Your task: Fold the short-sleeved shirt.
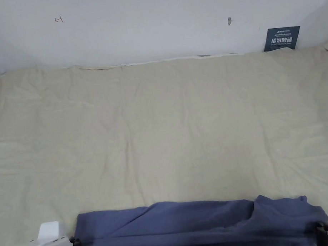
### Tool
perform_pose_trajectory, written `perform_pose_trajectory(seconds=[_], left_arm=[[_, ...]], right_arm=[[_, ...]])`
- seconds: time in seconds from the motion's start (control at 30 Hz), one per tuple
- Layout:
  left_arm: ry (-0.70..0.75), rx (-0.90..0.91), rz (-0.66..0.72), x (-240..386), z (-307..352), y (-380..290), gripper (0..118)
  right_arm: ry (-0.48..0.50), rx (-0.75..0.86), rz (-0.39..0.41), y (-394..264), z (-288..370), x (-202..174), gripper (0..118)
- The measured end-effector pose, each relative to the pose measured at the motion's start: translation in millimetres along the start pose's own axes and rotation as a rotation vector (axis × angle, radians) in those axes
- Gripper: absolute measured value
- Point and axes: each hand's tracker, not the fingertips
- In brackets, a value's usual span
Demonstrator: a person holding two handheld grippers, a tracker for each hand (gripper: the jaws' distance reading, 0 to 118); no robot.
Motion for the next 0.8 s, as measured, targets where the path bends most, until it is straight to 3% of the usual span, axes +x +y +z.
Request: perform_pose_trajectory(seconds=[0.2, 0.23, 0.27, 0.33, 0.37, 0.4, 0.47, 0.8], left_arm=[[0.034, -0.032, -0.019, 13.1, -20.2, -1.6, 7], [0.035, -0.029, -0.006, 14.8, -15.8, 1.0, 23], [0.031, -0.027, 0.018, 15.7, -11.1, 4.6, 50], [-0.008, -0.002, 0.076, 15.7, 6.8, 15.1, 109], [-0.032, 0.024, 0.086, 18.1, 15.4, 20.8, 117], [-0.051, 0.08, 0.098, 21.9, 28.0, 27.2, 117], [-0.075, 0.208, 0.093, 21.3, 37.4, 34.2, 117], [-0.001, 0.779, -0.025, 77.9, 135.0, 90.0, 114]], right_arm=[[-0.02, -0.03, -0.014, -19.3, -24.5, -0.2, 7], [-0.027, -0.016, -0.022, -10.0, 9.2, -15.5, 21], [-0.023, -0.002, -0.026, 1.5, 52.8, -35.3, 41], [-0.034, 0.067, -0.026, 18.3, 85.9, -49.2, 96], [-0.034, 0.106, -0.023, 22.3, 77.0, -39.2, 109], [-0.031, 0.161, -0.019, 27.4, 63.0, -24.3, 109], [-0.011, 0.294, -0.009, 48.9, 90.8, -30.3, 110], [-0.048, 0.757, 0.116, 102.1, 166.6, -105.6, 108]])
